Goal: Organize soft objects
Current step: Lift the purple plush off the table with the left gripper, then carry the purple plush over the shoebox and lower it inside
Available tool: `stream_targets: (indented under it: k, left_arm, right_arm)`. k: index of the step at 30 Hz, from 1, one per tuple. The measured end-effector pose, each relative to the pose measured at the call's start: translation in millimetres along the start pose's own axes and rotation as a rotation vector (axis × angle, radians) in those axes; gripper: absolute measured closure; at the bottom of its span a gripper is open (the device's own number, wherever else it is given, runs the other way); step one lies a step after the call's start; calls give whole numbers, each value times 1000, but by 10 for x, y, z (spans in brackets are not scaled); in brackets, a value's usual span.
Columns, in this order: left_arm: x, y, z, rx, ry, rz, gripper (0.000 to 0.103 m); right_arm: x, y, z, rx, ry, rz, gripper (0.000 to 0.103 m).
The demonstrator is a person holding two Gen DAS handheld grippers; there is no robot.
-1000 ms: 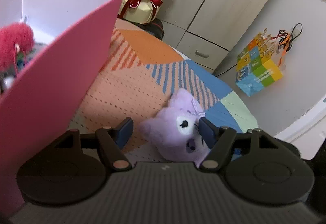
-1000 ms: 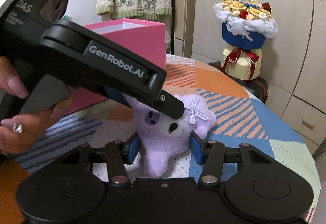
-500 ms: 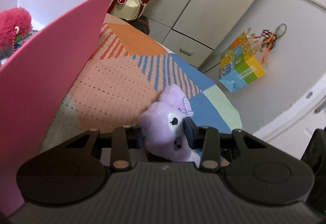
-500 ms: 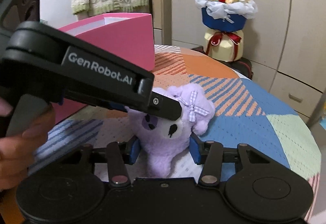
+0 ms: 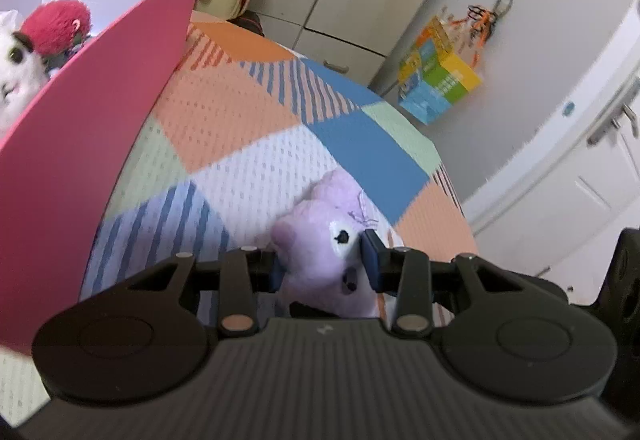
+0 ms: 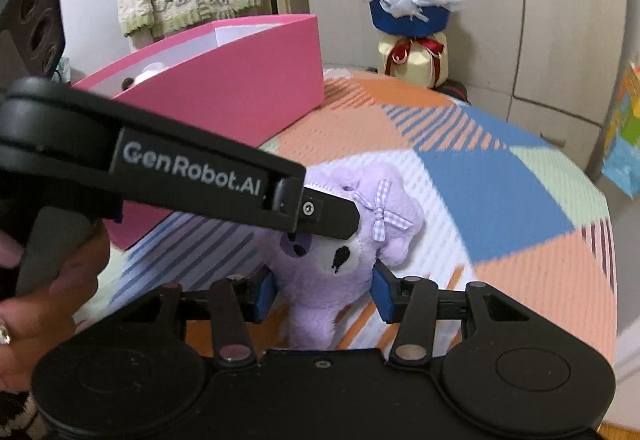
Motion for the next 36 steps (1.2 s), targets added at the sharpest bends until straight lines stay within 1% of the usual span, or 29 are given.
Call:
stream_targets:
  k: [3, 8, 13, 16, 20, 25, 29, 32, 36]
  left_arm:
    - [111, -117, 26, 21, 15, -5, 66]
    - [294, -309, 73, 36, 59, -19, 66]
    - [465, -574, 75, 67, 112, -45, 66]
    - [565, -822, 64, 98, 142, -62, 66]
    - [663, -1178, 43, 106, 192, -75, 66]
    - [700, -1631, -14, 89, 219, -78, 67]
    - [635, -1999, -73, 60, 245, -46, 67]
    - [523, -2203, -169, 41, 241, -13, 67]
    - [261, -2354, -345, 23, 216, 34, 67]
  right_arm:
    - [82, -105, -109, 21, 1, -5, 49]
    - [214, -251, -268, 30, 17, -18, 49]
    - [330, -420, -531, 42, -26, -28, 49]
    - [374, -573, -734, 43, -73, -21, 49]
    - [379, -761, -1040, 11, -131, -13, 49]
    - [270, -990, -1442, -37, -196, 18, 49]
    - [102, -1143, -1728, -64, -266, 68, 49]
    - [-84, -1207, -1887, -89, -294, 116, 49]
    - [-416, -1207, -2033, -119, -315, 205, 49]
Point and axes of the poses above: each gripper's, at about its wrist camera, not at the fingertips, and y roughly the way its jaws point, z to its right, x to its underside, the point moved 8 cm from there along y, roughly the way its jaws point, and after that the axes turned 3 degrees about -z, right-handed, at the moved point
